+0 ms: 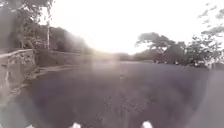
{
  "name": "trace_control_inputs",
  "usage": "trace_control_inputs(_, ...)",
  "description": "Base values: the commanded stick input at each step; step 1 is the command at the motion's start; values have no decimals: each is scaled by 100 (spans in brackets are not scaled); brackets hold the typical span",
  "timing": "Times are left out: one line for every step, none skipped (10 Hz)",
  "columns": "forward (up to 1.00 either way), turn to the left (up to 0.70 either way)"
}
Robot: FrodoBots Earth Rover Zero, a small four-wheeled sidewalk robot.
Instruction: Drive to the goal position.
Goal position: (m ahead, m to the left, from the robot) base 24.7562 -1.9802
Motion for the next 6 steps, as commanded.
trace_control_inputs(70, 0)
trace_control_inputs(70, 0)
trace_control_inputs(70, 0)
trace_control_inputs(70, 0)
trace_control_inputs(70, 0)
trace_control_inputs(70, 0)
